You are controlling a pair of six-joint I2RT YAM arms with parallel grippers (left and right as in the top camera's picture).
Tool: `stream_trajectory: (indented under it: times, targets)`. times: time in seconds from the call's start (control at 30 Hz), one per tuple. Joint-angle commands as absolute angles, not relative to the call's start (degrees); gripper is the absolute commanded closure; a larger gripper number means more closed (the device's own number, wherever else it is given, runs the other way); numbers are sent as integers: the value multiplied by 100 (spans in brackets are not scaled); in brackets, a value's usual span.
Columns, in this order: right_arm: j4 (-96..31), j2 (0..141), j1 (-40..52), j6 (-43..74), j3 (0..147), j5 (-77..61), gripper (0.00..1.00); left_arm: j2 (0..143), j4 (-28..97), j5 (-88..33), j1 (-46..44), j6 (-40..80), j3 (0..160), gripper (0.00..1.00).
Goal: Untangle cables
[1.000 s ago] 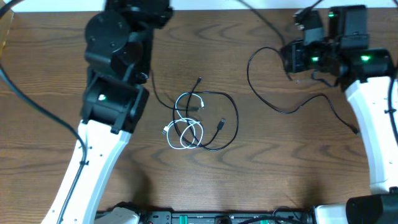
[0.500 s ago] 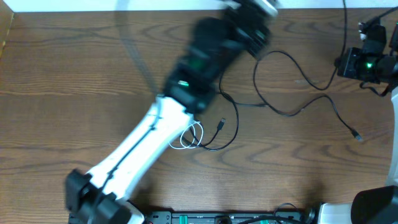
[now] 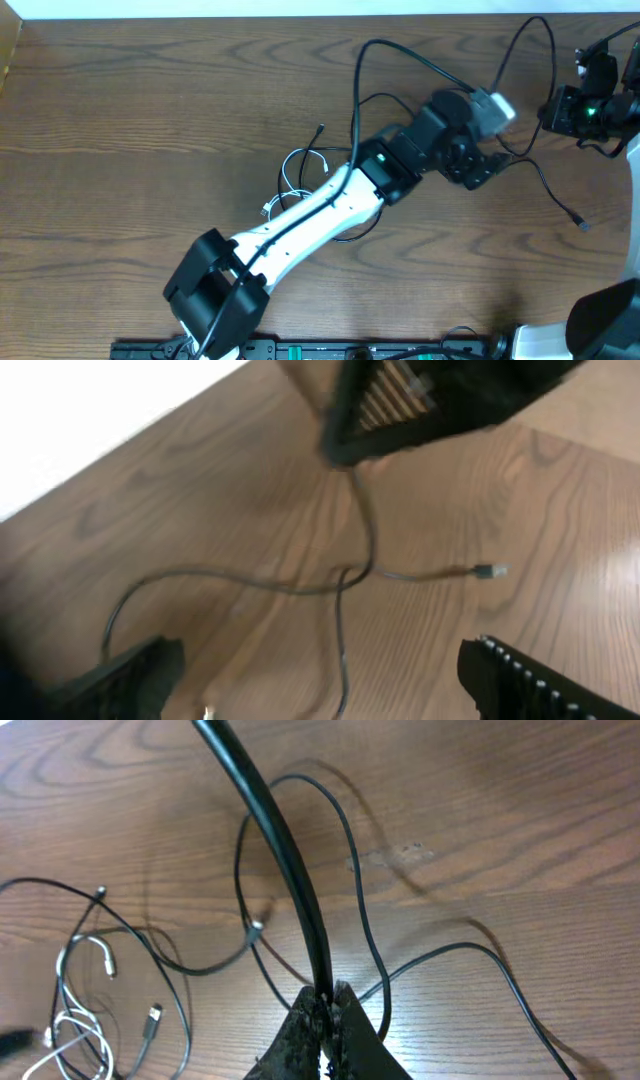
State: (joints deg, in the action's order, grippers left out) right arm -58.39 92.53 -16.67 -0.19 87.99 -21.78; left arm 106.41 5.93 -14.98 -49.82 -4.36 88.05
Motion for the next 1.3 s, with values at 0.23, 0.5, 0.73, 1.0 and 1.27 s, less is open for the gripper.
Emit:
stream_trajectory:
  times: [0.23, 0.5, 0.73, 1.0, 1.27]
  targets:
    - [-5953, 9784, -1691, 357, 8750, -1437, 94, 9487, 2720, -1417, -3865, -296, 8890, 6]
    - [-6001, 10195, -1800, 1028, 8753, -189, 96, 8783, 4027, -1087, -2832, -311, 8890, 6]
    - [-6080, 10145, -1903, -69, 8936, -1323, 60, 8418, 4202, -1087, -1933, -311, 8890, 6]
    - [-5907, 10084, -854, -952, 9271, -2456, 45, 8324, 4320, -1090, -1234, -180, 8890, 6]
    - [-5245, 10108, 655, -952, 9268, -2392, 48, 8324, 4624, -1087, -755, 154, 8888, 6]
